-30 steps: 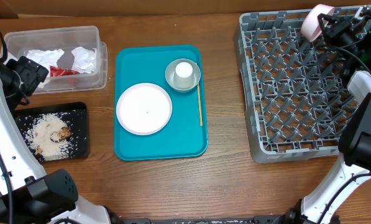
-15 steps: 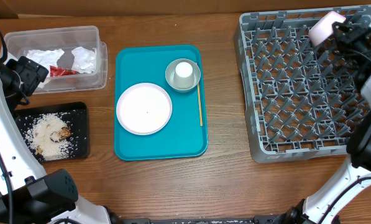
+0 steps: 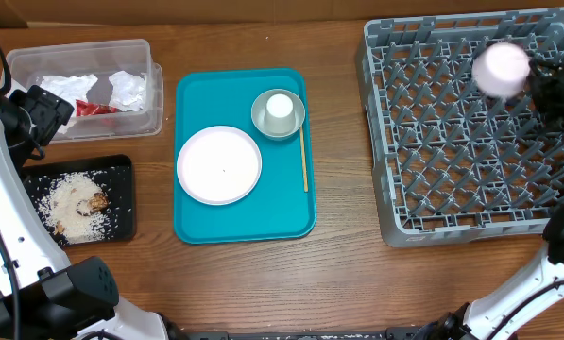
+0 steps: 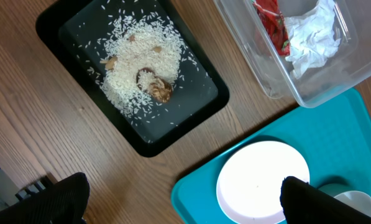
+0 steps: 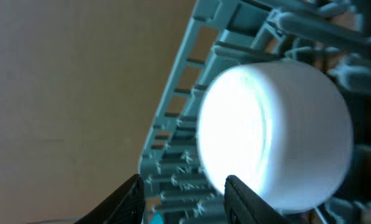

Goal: Sort waste into correct bins and load items into the dishwasher
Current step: 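Move the right gripper back to the white plate on the tray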

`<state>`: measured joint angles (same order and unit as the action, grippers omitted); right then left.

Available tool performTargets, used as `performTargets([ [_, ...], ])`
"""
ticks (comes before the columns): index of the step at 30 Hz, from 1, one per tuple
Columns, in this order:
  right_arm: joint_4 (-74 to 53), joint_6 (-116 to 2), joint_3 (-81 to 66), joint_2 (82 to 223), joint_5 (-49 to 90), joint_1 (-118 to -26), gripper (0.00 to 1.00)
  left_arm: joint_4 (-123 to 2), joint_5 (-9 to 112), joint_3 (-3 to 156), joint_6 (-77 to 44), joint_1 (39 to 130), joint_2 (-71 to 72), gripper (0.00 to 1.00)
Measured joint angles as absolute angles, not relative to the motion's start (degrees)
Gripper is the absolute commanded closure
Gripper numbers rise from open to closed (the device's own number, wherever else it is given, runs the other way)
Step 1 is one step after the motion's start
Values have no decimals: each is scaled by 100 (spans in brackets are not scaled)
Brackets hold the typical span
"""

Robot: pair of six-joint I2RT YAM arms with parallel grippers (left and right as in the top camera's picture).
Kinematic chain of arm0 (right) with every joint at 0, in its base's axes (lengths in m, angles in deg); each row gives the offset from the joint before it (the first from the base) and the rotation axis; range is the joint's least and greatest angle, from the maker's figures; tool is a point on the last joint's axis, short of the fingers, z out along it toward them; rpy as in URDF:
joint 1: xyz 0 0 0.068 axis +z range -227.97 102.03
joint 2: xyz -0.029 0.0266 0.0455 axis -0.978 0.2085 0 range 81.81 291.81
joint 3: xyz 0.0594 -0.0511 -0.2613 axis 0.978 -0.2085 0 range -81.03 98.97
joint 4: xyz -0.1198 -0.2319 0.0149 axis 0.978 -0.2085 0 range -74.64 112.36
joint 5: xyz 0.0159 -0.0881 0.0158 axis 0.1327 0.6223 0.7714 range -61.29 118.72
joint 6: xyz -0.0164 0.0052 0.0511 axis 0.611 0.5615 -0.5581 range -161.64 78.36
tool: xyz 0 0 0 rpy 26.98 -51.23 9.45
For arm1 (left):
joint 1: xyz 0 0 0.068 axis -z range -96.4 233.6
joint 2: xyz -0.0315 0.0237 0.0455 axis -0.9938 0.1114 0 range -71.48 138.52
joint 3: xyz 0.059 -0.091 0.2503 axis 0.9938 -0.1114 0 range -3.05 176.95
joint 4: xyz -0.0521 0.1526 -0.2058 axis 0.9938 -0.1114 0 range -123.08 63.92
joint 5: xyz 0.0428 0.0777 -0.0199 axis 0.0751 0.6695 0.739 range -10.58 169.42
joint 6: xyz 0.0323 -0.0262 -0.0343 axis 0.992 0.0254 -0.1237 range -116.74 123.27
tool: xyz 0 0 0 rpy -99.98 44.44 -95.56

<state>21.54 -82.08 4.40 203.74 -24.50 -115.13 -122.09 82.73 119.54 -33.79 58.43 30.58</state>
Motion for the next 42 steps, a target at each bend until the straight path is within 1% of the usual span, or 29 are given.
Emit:
performTargets([
  [10, 609, -7255, 440, 18977, -1838, -11502, 55, -12209, 8273, 11954, -3379, 5841, 3058, 0],
  [12, 250, -7076, 442, 18632, -1768, -11413, 55, -12209, 8273, 11954, -3379, 5843, 3058, 0],
  [15, -265, -6709, 442, 18153, -1595, -11043, 55, -12209, 8271, 11954, -3382, 5841, 3058, 0],
  [19, -762, -6162, 442, 17703, -1134, -10018, 48, -12209, 8273, 11954, -3379, 5841, 3058, 0],
  [27, -1448, -5658, 442, 17520, 514, -7260, 41, -12211, 8271, 11954, -3379, 5843, 3058, 0],
  [29, -1544, -5634, 442, 17520, 969, -6569, 32, -12209, 8271, 11954, -3379, 5843, 3058, 0],
  [30, -1612, -5620, 442, 17522, 1207, -6200, 26, -12209, 8271, 11954, -3379, 5841, 3058, 0],
  [32, -1675, -5599, 442, 17537, 1579, -5509, 4, -12211, 8271, 11954, -3382, 5843, 3058, 0],
  [33, -1677, -5599, 442, 17559, 1705, -5214, 0, -12209, 8271, 11954, -3379, 5841, 3058, 0],
  [37, -1721, -5623, 442, 17806, 2175, -4137, 0, -12209, 8271, 11954, -3382, 5841, 3058, 0],
  [42, -1666, -6440, 444, 18503, 2540, -3536, 0, -12211, 8271, 11954, -3382, 5841, 3058, 0],
])
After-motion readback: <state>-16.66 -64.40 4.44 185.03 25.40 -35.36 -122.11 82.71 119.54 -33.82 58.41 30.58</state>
